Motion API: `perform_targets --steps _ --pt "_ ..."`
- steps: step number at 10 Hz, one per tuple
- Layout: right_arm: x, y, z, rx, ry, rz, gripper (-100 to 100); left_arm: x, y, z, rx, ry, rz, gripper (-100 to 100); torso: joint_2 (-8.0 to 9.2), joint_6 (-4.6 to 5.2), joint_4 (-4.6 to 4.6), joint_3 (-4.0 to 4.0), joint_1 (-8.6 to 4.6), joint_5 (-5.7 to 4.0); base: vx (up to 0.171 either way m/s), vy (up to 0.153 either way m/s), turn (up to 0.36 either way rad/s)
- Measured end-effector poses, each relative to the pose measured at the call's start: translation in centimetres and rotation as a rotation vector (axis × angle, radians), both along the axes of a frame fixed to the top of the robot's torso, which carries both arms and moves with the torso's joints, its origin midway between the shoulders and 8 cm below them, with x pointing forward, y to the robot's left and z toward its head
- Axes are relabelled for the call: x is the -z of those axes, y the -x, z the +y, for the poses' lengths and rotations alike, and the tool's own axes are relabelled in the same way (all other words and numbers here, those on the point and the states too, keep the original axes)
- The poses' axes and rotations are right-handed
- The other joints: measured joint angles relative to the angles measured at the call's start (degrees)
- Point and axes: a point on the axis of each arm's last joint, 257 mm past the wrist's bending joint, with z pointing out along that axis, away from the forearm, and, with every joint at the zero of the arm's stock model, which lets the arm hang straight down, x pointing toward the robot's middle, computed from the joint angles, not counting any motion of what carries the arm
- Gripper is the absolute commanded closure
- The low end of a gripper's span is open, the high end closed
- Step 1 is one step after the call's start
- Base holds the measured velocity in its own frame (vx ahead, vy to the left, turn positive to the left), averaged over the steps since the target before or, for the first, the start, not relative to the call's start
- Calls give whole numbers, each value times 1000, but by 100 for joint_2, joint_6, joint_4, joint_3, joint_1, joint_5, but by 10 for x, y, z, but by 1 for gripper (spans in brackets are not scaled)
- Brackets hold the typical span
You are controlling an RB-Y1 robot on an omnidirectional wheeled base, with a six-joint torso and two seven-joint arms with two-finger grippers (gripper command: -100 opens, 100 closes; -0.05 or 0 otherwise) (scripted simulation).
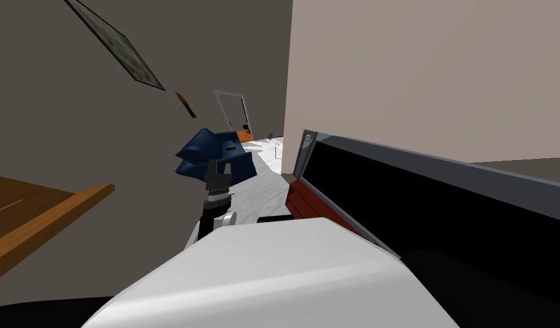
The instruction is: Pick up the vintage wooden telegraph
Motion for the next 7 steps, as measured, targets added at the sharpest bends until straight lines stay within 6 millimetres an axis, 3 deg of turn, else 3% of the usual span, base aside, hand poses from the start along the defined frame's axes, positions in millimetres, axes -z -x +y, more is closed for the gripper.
perform_targets --steps 4,7 --pt "-3 41 17 85 -50 53 -100 0 0 0 0 0 0 0 -7 -4 -1 -4 -12 -3 7 -39 174" --pt "14 45 53 144 -129 25 -100 0 0 0 0 0 0 0 -15 0 -2 -8 -29 -9 30 -76 79"
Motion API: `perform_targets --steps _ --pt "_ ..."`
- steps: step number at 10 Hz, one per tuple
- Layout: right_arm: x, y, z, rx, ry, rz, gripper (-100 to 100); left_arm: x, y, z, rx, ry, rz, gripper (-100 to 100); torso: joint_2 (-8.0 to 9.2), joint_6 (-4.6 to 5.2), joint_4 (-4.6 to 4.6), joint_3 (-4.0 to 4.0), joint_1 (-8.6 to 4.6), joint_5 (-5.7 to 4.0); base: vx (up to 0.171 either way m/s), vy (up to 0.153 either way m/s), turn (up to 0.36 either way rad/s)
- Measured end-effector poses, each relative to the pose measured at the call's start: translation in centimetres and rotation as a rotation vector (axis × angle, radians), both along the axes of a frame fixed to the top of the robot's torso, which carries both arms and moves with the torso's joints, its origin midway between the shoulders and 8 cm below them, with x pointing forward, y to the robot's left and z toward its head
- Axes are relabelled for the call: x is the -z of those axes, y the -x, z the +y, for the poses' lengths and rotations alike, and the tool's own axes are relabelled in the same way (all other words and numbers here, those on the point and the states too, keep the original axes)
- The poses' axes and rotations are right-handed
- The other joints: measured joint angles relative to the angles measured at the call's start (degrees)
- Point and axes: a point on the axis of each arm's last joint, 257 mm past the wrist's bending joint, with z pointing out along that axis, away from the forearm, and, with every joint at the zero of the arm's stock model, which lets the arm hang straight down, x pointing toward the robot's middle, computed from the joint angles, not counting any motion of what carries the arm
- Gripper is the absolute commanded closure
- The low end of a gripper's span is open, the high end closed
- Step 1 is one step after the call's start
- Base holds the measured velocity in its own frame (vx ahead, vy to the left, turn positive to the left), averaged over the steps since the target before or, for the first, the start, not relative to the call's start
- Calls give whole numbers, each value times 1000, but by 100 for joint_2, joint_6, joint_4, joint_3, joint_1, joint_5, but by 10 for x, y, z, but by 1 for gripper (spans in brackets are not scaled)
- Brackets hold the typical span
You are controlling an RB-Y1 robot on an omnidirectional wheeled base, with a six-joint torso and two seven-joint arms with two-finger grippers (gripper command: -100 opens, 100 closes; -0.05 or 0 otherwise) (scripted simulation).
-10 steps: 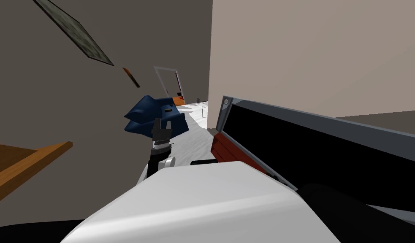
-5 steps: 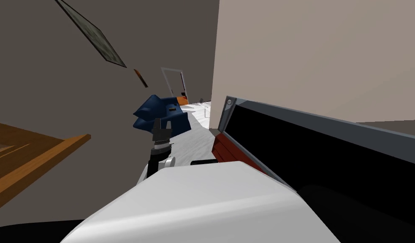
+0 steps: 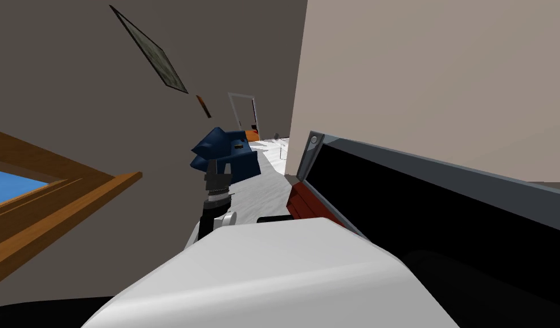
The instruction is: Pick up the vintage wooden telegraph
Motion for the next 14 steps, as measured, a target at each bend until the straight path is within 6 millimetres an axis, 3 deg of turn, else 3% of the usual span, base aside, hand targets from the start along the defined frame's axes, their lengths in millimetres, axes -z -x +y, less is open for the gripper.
perform_targets --steps 3,4,5,9,10,14 --pt "11 -10 25 26 -51 -40 -100 0 0 0 0 0 0 0 4 2 1 2 12 3 17 -47 34" --pt "12 -11 26 26 -53 -41 0 0 0 0 0 0 0 0 8 3 1 4 23 6 0 0 0" --pt "12 -11 26 26 -52 -41 -100 0 0 0 0 0 0 0 11 3 2 6 31 8 -7 -16 90" --pt "32 2 38 51 -49 -42 -100 0 0 0 0 0 0 0 15 4 3 8 21 6 -1 -30 52" --pt "32 3 38 51 -49 -41 100 0 0 0 0 0 0 0 14 4 2 8 27 8 0 0 0" --pt "34 4 45 56 -64 -44 100 0 0 0 0 0 0 0 7 -15 2 4 -7 30 -1 9 -8"
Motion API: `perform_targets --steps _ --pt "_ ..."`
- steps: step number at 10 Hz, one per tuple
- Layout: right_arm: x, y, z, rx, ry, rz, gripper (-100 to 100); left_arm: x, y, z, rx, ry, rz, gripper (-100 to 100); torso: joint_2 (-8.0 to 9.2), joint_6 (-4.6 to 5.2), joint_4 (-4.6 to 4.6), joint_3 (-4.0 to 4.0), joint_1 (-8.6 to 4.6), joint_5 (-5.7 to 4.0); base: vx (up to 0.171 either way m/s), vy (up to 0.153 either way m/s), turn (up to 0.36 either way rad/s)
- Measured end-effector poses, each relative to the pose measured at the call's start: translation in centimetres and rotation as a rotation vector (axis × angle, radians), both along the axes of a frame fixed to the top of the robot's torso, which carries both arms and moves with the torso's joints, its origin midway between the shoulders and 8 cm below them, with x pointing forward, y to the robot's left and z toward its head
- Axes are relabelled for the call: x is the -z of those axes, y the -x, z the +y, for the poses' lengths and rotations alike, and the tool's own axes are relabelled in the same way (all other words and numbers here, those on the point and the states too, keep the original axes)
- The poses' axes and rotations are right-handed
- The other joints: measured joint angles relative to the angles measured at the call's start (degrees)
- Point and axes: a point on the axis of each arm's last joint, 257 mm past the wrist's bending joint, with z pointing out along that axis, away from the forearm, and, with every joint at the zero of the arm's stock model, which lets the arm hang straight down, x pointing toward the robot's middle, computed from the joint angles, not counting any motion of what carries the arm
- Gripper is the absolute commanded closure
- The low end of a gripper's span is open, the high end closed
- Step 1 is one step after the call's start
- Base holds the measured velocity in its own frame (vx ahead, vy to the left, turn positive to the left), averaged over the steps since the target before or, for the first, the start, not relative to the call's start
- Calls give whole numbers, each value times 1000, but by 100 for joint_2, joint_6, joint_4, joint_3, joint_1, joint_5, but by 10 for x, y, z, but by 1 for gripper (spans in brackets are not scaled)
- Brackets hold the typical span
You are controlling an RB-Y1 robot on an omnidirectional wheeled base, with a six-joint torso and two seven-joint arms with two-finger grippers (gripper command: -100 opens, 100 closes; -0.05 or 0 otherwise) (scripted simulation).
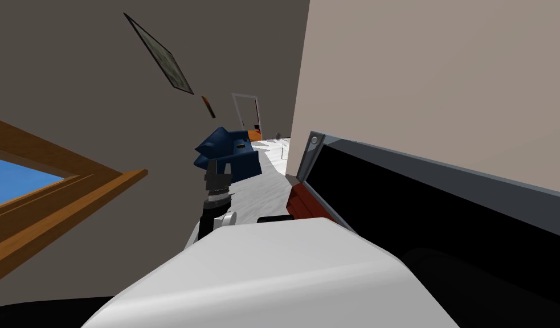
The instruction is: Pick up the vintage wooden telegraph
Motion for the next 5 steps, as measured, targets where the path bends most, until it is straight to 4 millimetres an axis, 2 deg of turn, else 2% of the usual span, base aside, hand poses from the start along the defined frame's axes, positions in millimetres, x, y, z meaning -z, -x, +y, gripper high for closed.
perform_targets --steps 1,2,5 --pt "0 0 0 1 0 0 0 0 0 0 0 0 0 0 -1 -1 0 -1 -1 1 0 0 0" --pt "0 0 0 1 0 0 100 0 0 0 0 0 0 0 -1 -2 0 -1 0 1 3 7 -52" --pt "-16 -10 -16 -20 14 3 100 0 0 0 0 0 0 0 -6 -5 -3 -4 17 13 4 23 -64"
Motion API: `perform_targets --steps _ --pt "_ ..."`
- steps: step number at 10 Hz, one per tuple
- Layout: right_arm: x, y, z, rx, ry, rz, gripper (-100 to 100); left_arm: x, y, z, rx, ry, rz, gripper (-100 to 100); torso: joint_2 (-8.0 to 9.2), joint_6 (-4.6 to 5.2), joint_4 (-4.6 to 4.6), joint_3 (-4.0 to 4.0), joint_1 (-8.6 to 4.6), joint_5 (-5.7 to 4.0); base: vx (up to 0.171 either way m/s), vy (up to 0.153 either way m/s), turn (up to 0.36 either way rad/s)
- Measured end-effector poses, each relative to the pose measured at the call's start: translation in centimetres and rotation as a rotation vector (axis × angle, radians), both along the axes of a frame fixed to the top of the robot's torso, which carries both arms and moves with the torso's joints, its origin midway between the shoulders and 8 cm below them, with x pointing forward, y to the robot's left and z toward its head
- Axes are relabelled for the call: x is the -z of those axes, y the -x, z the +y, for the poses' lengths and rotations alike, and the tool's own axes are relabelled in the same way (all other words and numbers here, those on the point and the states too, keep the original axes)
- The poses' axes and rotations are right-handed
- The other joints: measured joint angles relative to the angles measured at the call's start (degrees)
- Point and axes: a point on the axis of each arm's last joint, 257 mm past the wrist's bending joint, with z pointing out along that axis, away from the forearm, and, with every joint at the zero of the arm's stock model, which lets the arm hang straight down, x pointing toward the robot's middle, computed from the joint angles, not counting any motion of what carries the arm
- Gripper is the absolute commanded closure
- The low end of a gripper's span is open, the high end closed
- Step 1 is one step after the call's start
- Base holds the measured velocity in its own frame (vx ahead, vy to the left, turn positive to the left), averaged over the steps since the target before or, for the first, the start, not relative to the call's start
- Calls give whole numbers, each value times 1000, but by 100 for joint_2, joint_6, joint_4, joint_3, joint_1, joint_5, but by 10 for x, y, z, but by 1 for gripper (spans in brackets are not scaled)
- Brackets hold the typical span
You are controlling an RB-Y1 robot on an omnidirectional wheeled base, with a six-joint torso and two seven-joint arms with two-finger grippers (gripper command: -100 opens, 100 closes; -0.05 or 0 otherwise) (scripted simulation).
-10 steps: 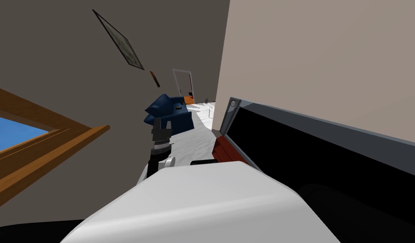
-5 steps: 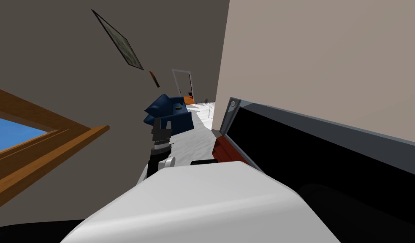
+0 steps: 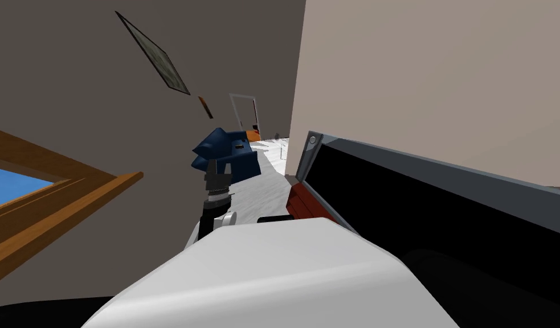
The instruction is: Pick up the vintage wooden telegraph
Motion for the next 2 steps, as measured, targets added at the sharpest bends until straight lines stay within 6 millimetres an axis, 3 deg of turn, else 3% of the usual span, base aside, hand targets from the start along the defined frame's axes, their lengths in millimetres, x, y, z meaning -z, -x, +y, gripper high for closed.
perform_targets --steps 1,2 --pt "-5 -4 -3 -5 -1 0 100 0 0 0 0 0 0 0 -2 -2 -1 -1 6 3 2 13 -6" --pt "-5 -5 -3 -6 -1 -1 0 0 0 0 0 0 0 0 -1 -2 -1 -1 3 2 0 0 0"
